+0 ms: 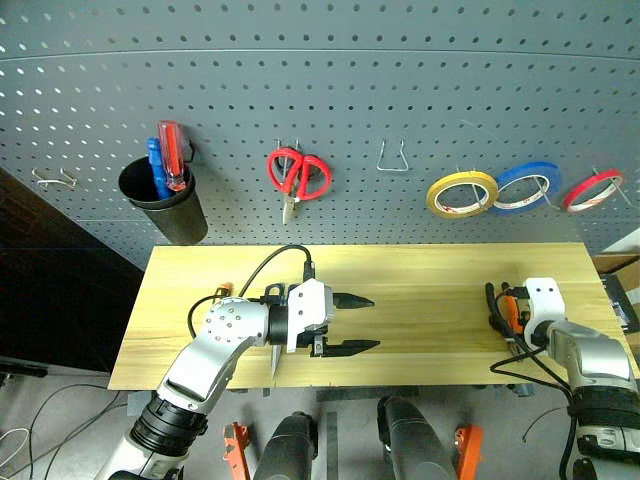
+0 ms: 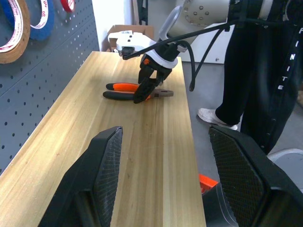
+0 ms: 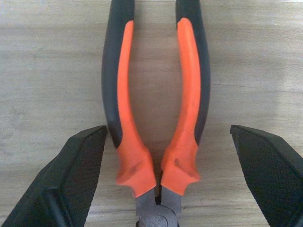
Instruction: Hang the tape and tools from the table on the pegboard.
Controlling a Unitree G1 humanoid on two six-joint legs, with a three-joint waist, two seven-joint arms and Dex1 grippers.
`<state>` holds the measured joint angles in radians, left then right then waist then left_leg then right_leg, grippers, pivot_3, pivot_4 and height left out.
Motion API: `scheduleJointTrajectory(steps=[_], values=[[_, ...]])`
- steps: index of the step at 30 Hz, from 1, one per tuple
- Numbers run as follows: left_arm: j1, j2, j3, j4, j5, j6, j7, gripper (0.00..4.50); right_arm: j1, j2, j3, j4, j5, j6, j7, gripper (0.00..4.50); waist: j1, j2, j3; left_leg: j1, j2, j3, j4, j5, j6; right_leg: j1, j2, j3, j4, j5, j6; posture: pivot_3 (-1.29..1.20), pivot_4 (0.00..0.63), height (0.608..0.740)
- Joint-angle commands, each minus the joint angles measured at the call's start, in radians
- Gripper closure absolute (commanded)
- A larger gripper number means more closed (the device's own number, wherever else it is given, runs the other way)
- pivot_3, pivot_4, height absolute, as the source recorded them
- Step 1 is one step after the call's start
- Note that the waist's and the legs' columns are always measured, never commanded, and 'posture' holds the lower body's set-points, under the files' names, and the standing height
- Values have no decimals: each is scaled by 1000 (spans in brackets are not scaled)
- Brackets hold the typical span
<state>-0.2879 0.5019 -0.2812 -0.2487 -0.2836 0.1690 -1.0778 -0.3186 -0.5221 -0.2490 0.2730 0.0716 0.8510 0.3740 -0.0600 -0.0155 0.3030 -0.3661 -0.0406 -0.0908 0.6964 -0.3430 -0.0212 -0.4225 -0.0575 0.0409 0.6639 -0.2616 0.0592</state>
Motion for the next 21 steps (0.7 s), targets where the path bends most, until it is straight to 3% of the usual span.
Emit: scheduleJointTrajectory(steps=[1, 4, 10, 16, 21], values=[[4, -5, -14, -28, 3, -19, 1, 1405, -9, -34, 18, 82, -4, -25, 13, 14, 0, 0, 0, 0, 0, 0, 0, 0, 0, 0, 0, 0, 0, 0, 0, -56, 294, 740], [9, -3, -12, -30, 3, -16, 0, 1405, -16, -49, 43, 120, -4, -13, 33, 189, 0, -2, -1, 0, 0, 0, 0, 0, 0, 0, 0, 0, 0, 0, 0, -56, 294, 740], [21, -1, -11, -26, 5, -21, -2, 1405, -64, -41, 9, 177, 50, 56, 50, 1737, 1, -6, -4, 0, 0, -1, 0, 0, 0, 1, 0, -1, 0, 0, 0, -66, 291, 740], [32, -15, 6, -4, 6, -61, 15, 1405, -52, -29, 1, 84, 79, 77, 30, 1841, 2, -7, -4, 0, 0, -2, 0, 0, 0, 1, -1, -1, -1, 0, 0, -64, 285, 740], [58, -54, 62, 35, -14, -94, 82, 1405, 44, 36, 89, -377, 90, 133, -10, 1843, -4, -6, -4, -2, 0, -1, -1, 0, 0, -3, -1, 0, 0, 0, 0, -64, 285, 740]])
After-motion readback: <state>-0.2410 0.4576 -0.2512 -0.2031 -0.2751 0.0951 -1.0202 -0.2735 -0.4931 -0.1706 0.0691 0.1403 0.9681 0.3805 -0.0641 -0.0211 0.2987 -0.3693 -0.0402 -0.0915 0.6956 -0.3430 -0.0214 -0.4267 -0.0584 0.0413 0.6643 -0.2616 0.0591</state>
